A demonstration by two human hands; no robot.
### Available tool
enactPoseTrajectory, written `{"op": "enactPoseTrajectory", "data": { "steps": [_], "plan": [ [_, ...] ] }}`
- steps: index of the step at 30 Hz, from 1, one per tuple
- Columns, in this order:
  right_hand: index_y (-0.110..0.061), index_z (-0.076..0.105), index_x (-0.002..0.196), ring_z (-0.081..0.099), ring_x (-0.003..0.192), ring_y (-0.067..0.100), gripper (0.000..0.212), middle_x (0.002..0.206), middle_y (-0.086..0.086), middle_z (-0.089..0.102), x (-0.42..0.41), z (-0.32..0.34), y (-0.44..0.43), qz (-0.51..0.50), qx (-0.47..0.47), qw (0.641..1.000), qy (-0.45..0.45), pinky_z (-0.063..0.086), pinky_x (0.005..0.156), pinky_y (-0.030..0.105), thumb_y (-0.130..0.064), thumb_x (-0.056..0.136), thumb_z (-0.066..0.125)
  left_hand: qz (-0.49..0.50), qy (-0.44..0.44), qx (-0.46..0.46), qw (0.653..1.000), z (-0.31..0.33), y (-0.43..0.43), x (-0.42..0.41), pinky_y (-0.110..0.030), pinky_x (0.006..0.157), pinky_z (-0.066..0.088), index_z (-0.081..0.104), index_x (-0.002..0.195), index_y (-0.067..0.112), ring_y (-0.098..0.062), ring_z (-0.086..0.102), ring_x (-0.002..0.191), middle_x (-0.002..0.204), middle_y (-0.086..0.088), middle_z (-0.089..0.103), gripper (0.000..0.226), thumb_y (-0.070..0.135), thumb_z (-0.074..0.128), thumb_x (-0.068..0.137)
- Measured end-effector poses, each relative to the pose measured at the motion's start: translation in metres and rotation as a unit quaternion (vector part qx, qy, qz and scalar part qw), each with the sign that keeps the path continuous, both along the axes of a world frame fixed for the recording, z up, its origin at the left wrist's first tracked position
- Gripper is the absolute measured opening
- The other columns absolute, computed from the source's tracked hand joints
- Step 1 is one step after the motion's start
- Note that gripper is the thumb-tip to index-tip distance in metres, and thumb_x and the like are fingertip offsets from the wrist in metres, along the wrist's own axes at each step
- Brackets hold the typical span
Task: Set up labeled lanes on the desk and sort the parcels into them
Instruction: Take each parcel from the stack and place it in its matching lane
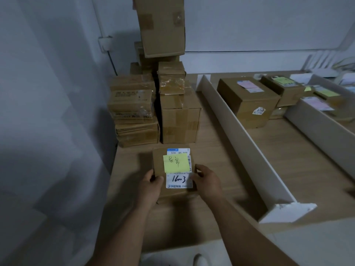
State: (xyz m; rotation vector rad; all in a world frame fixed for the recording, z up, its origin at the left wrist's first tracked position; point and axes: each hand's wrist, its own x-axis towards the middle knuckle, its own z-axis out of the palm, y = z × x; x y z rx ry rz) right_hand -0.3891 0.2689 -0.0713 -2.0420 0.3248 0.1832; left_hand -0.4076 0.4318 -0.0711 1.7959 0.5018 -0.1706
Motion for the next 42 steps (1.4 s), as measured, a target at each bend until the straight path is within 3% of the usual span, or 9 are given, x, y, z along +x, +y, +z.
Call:
{"op": "enactPoseTrajectory", "data": {
  "steps": [4,9,13,17,22,26,30,34,42],
  "plan": [
    [-0.033,0.058,0.125,0.064,0.099,0.009,0.04,0.11,-0.01,0.069,-0.021,0.012,-0.009,-0.047,0.037,0.994,-0.094,0.055,0.087,0.039,-0.029,0.086,0.057,-0.012,-0.101,0.028,0.994,0.011,-0.015,-0.008,-0.038,0.089,0.053,0.048,0.134,0.036,-0.01,0.064,0.098,0.114,0.009,0.067,0.043,0.023,0.053,0.093],
    [-0.053,0.058,0.1,0.064,0.098,0.0,0.04,0.099,-0.02,0.068,-0.04,0.054,-0.034,-0.07,0.072,0.979,-0.18,0.053,0.082,0.021,-0.013,0.092,0.056,-0.027,-0.194,0.013,0.981,0.043,-0.044,-0.014,-0.021,0.088,0.044,0.035,0.145,0.027,-0.004,0.055,0.111,0.127,0.011,0.057,0.055,0.021,0.054,0.094],
    [-0.04,0.051,0.132,0.06,0.111,0.006,0.042,0.119,-0.012,0.064,-0.049,0.069,-0.059,-0.088,0.081,0.963,-0.243,0.053,0.094,0.038,-0.025,0.093,0.057,-0.044,-0.251,0.022,0.967,0.065,-0.068,-0.017,-0.03,0.096,0.048,0.034,0.146,0.031,-0.007,0.055,0.117,0.134,0.008,0.055,0.056,0.027,0.054,0.094],
    [-0.036,0.043,0.141,0.057,0.111,0.002,0.051,0.127,-0.011,0.059,-0.059,0.087,-0.097,-0.114,0.035,0.944,-0.307,0.054,0.093,0.037,-0.024,0.093,0.057,-0.069,-0.291,0.026,0.954,0.088,-0.108,-0.022,-0.031,0.103,0.044,0.031,0.145,0.035,-0.008,0.048,0.126,0.142,0.007,0.048,0.058,0.027,0.055,0.093],
    [-0.038,0.039,0.141,0.057,0.108,0.003,0.054,0.128,-0.009,0.059,-0.079,0.109,-0.176,-0.167,0.029,0.926,-0.336,0.053,0.093,0.038,-0.023,0.093,0.059,-0.111,-0.326,-0.024,0.939,0.115,-0.19,-0.031,0.005,0.069,0.039,0.031,0.145,0.033,0.026,0.049,0.09,0.134,0.016,0.046,0.058,0.019,0.055,0.094],
    [-0.034,0.041,0.14,0.055,0.115,0.007,0.055,0.132,-0.007,0.056,-0.106,0.128,-0.261,-0.222,-0.013,0.901,-0.373,0.048,0.099,0.034,-0.02,0.092,0.061,-0.158,-0.339,-0.043,0.926,0.131,-0.28,-0.044,0.004,0.065,0.037,0.031,0.143,0.04,0.033,0.044,0.08,0.116,0.025,0.048,0.057,0.024,0.055,0.094],
    [-0.039,0.042,0.137,0.058,0.109,0.007,0.055,0.124,-0.01,0.059,-0.137,0.134,-0.355,-0.293,-0.05,0.873,-0.387,0.049,0.095,0.03,-0.022,0.09,0.064,-0.204,-0.357,-0.052,0.91,0.142,-0.38,-0.059,-0.006,0.078,0.046,0.032,0.143,0.039,0.013,0.052,0.097,0.128,0.017,0.052,0.056,0.024,0.055,0.094],
    [-0.035,0.043,0.14,0.059,0.107,0.009,0.055,0.127,-0.005,0.06,-0.167,0.136,-0.444,-0.339,-0.094,0.849,-0.394,0.051,0.093,0.037,-0.022,0.09,0.063,-0.235,-0.37,-0.079,0.895,0.146,-0.477,-0.077,0.009,0.063,0.034,0.037,0.143,0.027,0.015,0.049,0.091,0.124,0.013,0.051,0.055,0.015,0.056,0.093],
    [-0.032,0.043,0.14,0.059,0.11,0.013,0.055,0.126,-0.004,0.059,-0.22,0.131,-0.577,-0.411,-0.129,0.813,-0.391,0.052,0.092,0.042,-0.02,0.09,0.062,-0.31,-0.362,-0.134,0.869,0.135,-0.626,-0.104,-0.01,0.087,0.045,0.038,0.142,0.033,0.024,0.05,0.09,0.12,0.022,0.051,0.057,0.019,0.059,0.091]
  ]
}}
